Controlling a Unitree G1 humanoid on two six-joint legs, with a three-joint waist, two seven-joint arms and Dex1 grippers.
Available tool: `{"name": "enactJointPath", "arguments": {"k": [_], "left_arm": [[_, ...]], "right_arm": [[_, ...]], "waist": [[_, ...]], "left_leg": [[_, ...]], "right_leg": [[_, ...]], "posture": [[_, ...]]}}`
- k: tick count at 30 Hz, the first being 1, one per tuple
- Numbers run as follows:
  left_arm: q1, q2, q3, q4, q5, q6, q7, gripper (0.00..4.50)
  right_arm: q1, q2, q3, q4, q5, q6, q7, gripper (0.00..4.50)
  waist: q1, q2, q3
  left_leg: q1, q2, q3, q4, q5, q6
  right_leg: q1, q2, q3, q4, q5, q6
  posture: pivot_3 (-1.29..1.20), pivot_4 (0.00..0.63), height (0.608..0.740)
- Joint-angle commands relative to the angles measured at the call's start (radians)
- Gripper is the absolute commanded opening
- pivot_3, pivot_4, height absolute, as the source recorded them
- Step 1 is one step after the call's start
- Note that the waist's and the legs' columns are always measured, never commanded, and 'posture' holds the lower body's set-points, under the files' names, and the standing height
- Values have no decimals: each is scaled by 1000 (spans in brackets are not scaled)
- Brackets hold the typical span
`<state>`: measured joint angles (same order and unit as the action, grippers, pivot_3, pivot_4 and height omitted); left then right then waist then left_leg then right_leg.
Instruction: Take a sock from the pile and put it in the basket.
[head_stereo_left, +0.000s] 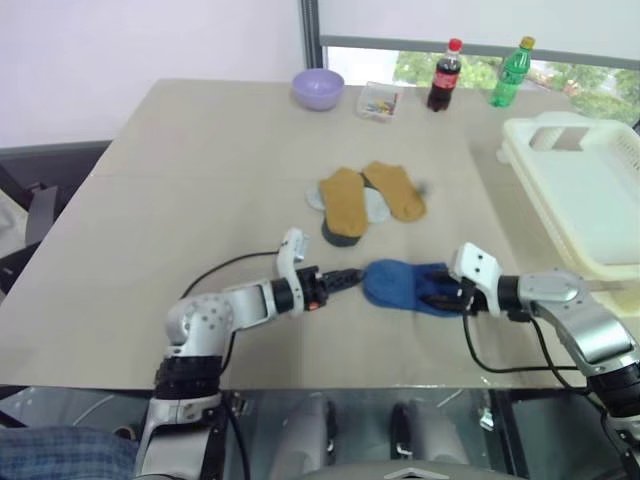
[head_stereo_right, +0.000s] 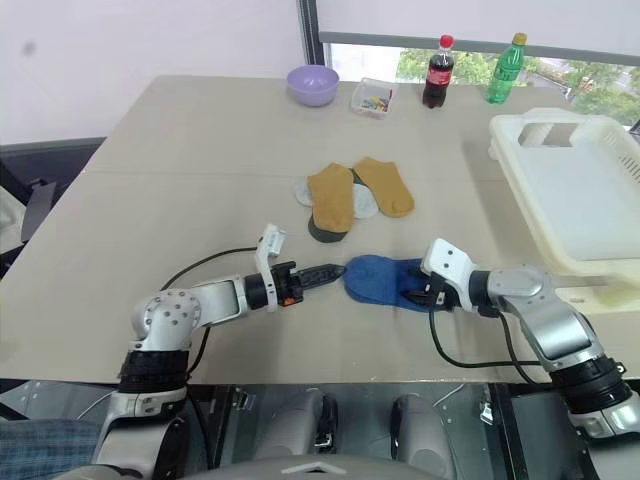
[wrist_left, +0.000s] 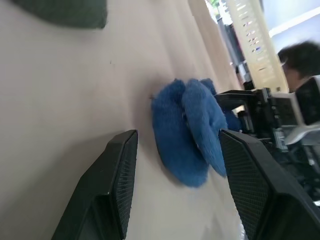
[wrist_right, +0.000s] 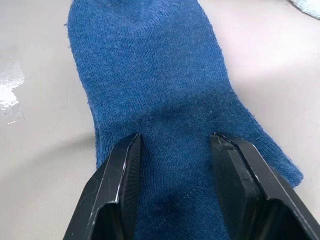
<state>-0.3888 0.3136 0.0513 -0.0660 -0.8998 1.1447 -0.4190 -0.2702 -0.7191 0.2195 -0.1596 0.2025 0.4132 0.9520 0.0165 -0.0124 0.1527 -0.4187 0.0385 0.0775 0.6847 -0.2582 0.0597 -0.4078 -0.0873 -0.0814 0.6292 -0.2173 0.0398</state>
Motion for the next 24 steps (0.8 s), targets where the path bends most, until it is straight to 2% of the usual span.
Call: {"name": "enactJointPath", "arguments": {"k": [1, 8, 11, 15, 24], "left_arm": [[-16, -15, -73, 7, 85, -68, -26, 2756], [-89, -45, -161, 144, 248, -258, -132, 2756], [-121, -58, -183, 190, 274, -291, -190, 2756], [-142, -45, -207, 220, 284, -243, -256, 2756], [-125, 23, -227, 119, 144, -51, -507, 2756]], "right_arm": [[32, 4, 23, 11, -25, 36, -10, 2263], [44, 13, 20, -4, -25, 49, -24, 2263], [47, 20, 21, -6, -27, 51, -31, 2263], [49, 25, 21, -12, -27, 57, -38, 2263], [50, 31, 30, -12, -28, 60, -44, 2263]], "waist": [[-1, 0, 0], [-1, 0, 0], [-1, 0, 0], [-2, 0, 0], [-5, 0, 0]], "left_leg": [[1, 0, 0, 0, 0, 0], [1, 0, 0, 0, -1, 2], [1, 0, 0, 0, -2, 4], [1, 0, 0, 0, -3, 5], [1, 1, 0, -1, -3, 5]], "right_leg": [[0, 0, 0, 0, 0, 0], [1, 0, 0, 0, 0, 0], [1, 0, 0, 0, 0, 0], [1, -1, 0, 0, 0, 0], [1, 0, 0, 0, 0, 0]], "posture": [[0, 150, 733], [0, 150, 733], [0, 150, 733], [0, 150, 733], [0, 150, 733]]}}
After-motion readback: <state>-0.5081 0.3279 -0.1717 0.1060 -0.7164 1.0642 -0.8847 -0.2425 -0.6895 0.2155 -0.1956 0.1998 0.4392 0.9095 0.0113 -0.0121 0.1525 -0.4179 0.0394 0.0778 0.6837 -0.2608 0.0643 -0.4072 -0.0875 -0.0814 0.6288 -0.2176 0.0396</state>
